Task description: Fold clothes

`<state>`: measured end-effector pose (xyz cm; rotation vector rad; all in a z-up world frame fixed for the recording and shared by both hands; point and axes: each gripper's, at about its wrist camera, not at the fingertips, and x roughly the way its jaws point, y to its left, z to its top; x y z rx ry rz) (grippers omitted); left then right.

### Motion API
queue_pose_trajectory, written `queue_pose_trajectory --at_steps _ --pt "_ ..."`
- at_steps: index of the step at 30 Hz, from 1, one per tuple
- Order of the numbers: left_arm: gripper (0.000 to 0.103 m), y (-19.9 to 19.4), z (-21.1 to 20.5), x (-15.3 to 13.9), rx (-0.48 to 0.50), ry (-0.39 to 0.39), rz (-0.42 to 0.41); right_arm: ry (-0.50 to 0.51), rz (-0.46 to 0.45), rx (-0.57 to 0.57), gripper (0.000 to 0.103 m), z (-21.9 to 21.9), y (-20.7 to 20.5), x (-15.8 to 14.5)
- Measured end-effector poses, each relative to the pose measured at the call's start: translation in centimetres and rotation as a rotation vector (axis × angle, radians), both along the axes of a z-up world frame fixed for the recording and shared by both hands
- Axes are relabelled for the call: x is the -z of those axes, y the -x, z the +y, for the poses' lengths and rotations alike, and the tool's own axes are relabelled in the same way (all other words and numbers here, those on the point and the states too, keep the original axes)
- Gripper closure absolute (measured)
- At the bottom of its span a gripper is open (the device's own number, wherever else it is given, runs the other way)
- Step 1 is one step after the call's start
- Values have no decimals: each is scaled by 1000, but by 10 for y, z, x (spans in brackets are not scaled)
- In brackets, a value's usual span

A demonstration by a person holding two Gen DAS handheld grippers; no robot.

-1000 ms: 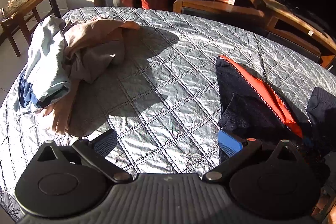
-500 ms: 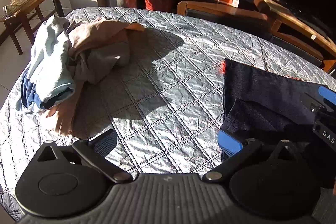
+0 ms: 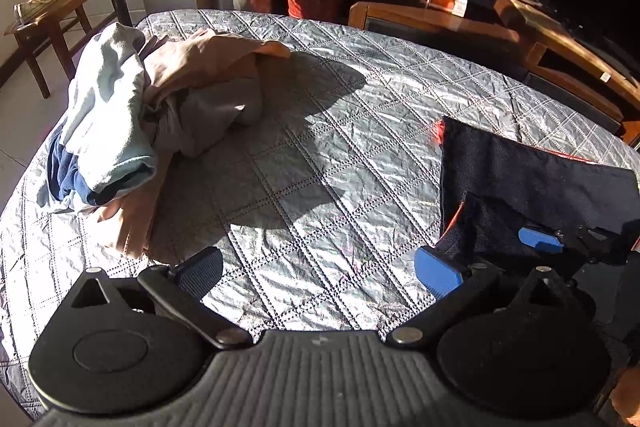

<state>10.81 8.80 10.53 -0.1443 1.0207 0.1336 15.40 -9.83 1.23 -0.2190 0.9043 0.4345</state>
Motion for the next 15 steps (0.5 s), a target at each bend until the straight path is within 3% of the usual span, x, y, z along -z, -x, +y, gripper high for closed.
queue_pose_trajectory --at_steps 1,4,7,9,11,13,15 --pt "1 0 0 0 0 0 -1 -6 12 17 103 -2 -1 -1" --pt "1 0 3 0 -10 4 -1 -35 37 39 103 -7 -1 -4" --pt "1 1 5 0 -17 7 0 -71 -9 -6 103 -8 10 -14" --pt "1 1 6 0 -21 10 -2 -61 -28 -40 87 -6 10 -19" --pt "1 1 7 -1 -26 13 -3 -27 -21 -82 32 0 8 -20" --pt "1 0 8 -1 -27 15 -2 39 -34 -129 20 10 8 -16" --pt "1 0 7 0 -27 15 0 87 -74 -131 20 17 5 -14"
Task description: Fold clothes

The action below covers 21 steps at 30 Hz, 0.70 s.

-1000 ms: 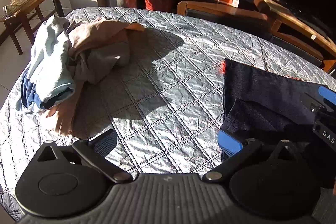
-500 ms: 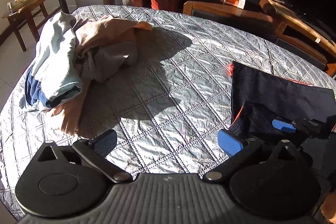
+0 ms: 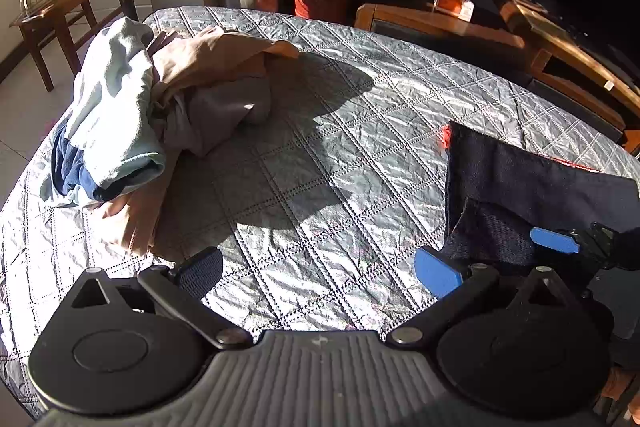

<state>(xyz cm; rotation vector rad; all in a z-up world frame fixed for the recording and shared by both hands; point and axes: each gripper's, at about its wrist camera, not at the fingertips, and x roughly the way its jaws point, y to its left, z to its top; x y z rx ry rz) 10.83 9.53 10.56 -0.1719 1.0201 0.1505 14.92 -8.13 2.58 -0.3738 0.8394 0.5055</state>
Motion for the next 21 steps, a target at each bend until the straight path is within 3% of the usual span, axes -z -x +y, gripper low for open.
queue_pose_trajectory --at_steps 3,5,7,8,9,10,11,21 --pt "1 0 -1 0 1 1 0 -47 15 17 19 0 -15 4" --pt "1 0 -1 1 3 0 1 -56 86 20 14 1 -27 15" --pt "1 -1 -1 1 3 -2 4 -72 100 17 16 1 -30 20" --pt "1 -1 0 2 2 -1 4 -93 96 13 38 -1 -30 20" --pt "1 -1 0 2 1 0 4 -111 93 25 52 -3 -30 18" --pt "1 -1 0 2 -1 2 4 -124 98 38 90 -5 -31 15" --pt "1 -1 0 1 -1 3 3 -144 105 52 98 -9 -32 11" --pt "1 0 7 0 -27 -3 -7 -434 -5 122 100 -47 29 -55"
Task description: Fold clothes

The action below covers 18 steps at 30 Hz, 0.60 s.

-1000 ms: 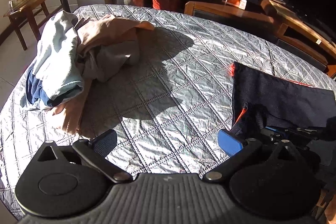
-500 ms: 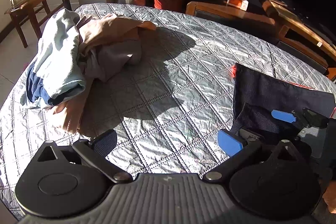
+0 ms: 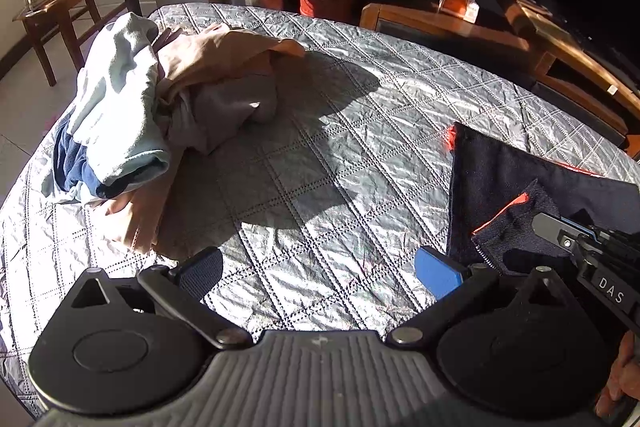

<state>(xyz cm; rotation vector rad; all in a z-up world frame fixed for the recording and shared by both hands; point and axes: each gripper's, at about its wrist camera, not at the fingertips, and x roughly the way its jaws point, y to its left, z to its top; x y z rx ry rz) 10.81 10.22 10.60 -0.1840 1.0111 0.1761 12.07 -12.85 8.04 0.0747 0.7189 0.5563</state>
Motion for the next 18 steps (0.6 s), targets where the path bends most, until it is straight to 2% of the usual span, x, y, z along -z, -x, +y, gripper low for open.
queue_pose_trajectory --at_steps 2,4,8,10,12,13,15,17,18 --pt "1 0 4 -3 -23 -14 -16 -42 -20 -32 100 -1 28 -14" --pt "1 0 9 -6 -46 -15 -27 -29 -26 -69 100 6 56 -18" --pt "1 -1 11 -5 -52 -1 -22 -25 71 -215 99 47 122 -2" --pt "1 -1 5 -3 -32 -16 -18 -26 178 -300 96 72 148 14" --pt "1 0 1 -2 -17 -24 -12 -15 185 -324 95 74 162 16" --pt "1 0 -1 0 -10 -24 -7 -39 195 -299 93 63 161 13" --pt "1 -1 -2 1 4 -22 1 -79 198 -176 78 27 150 3" --pt "1 -1 -3 2 7 -21 3 -65 105 67 49 -30 137 -12" --pt "1 -1 -3 1 6 -17 3 -59 75 192 40 -59 127 -17"
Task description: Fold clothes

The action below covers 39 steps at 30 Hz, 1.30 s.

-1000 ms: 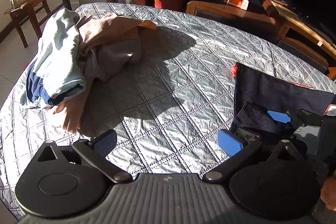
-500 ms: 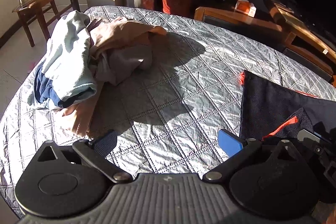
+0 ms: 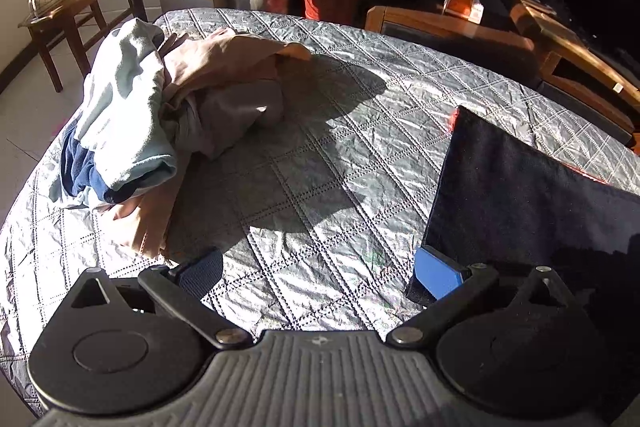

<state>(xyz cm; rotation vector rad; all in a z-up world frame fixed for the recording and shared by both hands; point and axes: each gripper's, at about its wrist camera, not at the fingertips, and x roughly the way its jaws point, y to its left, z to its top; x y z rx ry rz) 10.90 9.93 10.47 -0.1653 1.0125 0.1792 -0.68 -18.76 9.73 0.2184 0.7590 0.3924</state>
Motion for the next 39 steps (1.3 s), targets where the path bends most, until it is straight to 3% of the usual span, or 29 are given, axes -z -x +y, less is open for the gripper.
queue_pose_trajectory --at_steps 1,2,6,8,11,13,14,16,19,21,22,25,30,32,34,36,39 --pt "1 0 0 0 0 4 0 15 -16 148 26 -35 -11 -3" --pt "1 0 -1 0 2 8 1 20 -20 264 22 -67 -21 -4" --pt "1 0 -6 1 18 -1 6 86 -76 559 22 -159 -47 -2" --pt "1 -1 -8 3 22 -5 10 93 -58 532 19 -186 -64 11" --pt "1 -2 -12 5 28 -11 15 178 104 446 18 -209 -97 50" --pt "1 -3 -15 6 35 -20 20 241 157 387 18 -214 -103 66" --pt "1 -3 -16 7 38 -23 22 292 135 381 17 -212 -103 69" --pt "1 -4 -20 9 45 -29 26 289 95 362 13 -215 -103 74" --pt "1 -4 -27 10 58 -34 28 272 189 338 8 -219 -113 88" --pt "1 -5 -31 11 68 -41 30 286 217 333 59 -216 -114 88" --pt "1 -5 -33 12 72 -44 31 293 214 342 71 -213 -112 85" --pt "1 -7 -36 13 72 -44 36 272 134 520 72 -215 -89 64" --pt "1 -6 -41 11 80 -33 30 301 164 839 63 -213 -29 56" --pt "1 -5 -43 10 89 -35 29 267 288 965 48 -222 3 76" --pt "1 -4 -43 10 89 -37 26 282 289 1047 46 -225 27 81" --pt "1 -4 -41 9 87 -38 24 425 147 1125 45 -218 47 71" --pt "1 -4 -36 8 74 -37 24 577 -56 1018 21 -185 43 48"
